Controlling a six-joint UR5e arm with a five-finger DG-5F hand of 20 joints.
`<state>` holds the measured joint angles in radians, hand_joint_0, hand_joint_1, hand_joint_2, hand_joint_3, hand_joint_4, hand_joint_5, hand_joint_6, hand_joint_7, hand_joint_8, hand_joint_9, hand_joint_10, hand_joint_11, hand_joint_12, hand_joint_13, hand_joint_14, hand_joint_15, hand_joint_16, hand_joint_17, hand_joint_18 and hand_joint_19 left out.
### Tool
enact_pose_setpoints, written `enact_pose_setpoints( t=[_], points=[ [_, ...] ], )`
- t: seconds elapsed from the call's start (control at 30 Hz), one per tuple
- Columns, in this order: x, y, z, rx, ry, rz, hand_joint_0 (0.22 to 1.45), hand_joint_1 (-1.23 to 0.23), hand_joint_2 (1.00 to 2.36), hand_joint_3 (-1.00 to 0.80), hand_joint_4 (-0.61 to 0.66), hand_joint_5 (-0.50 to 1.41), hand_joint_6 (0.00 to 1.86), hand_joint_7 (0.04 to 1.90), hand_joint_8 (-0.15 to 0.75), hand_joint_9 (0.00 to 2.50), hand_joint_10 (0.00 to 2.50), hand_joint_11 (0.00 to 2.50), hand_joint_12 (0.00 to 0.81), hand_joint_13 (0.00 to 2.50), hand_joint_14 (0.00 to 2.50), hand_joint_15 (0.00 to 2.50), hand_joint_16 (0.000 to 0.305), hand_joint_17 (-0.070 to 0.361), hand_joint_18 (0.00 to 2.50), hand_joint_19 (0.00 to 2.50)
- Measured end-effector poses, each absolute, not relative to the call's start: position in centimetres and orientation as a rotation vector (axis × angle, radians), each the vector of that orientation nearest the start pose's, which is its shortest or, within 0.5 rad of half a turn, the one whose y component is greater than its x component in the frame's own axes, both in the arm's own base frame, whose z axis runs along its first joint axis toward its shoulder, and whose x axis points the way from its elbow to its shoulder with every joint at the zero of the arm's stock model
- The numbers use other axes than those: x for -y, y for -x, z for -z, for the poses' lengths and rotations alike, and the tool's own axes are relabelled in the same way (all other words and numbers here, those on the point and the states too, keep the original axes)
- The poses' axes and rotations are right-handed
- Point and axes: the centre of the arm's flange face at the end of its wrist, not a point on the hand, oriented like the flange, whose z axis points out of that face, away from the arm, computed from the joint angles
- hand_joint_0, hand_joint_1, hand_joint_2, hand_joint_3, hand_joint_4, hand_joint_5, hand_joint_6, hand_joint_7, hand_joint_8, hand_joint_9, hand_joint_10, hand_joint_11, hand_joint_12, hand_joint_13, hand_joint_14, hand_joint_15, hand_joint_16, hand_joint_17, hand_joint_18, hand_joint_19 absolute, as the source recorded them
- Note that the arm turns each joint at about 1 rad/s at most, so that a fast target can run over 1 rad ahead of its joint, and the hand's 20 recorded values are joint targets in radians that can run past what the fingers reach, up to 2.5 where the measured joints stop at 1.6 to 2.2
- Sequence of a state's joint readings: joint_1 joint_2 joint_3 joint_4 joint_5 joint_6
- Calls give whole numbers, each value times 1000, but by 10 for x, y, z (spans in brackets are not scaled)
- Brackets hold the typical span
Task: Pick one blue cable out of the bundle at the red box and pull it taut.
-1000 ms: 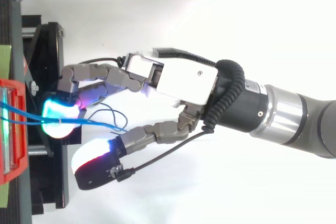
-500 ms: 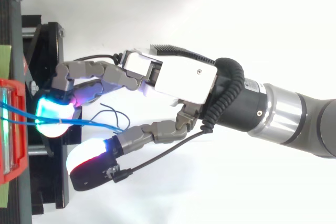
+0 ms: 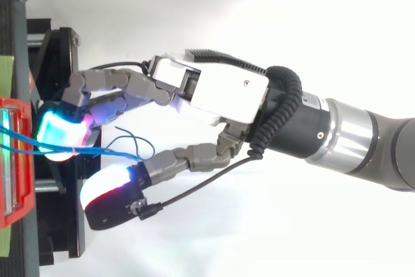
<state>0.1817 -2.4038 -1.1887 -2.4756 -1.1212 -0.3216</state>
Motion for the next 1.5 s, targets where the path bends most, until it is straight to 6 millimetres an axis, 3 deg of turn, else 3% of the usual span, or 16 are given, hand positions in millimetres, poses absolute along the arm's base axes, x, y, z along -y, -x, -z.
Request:
enact_pose_setpoints(
  t=[0.27,0.53,0.8,1.27,1.5],
  points=[
    [41,-795,-199,-992,-1041,-883,579,-735,1009,-398,235,-115,501,1413,385,685,17,712,459,626,9,295,61,137,680,430],
    [52,-795,-199,-995,-1036,-887,594,-763,1012,-354,229,-160,667,1200,384,678,16,731,458,624,8,289,61,137,684,419],
    [58,-795,-200,-996,-1033,-889,605,-763,1013,-327,223,-180,739,1114,382,683,13,747,455,626,8,295,61,136,688,427],
    [53,-798,-205,-1010,-995,-845,522,-685,1001,-489,296,-119,518,1320,390,683,15,725,475,617,8,300,64,145,683,428],
    [51,-798,-204,-1029,-959,-799,511,-675,1000,-500,325,-113,501,1276,395,688,16,713,478,615,8,301,65,147,684,436]
  ],
)
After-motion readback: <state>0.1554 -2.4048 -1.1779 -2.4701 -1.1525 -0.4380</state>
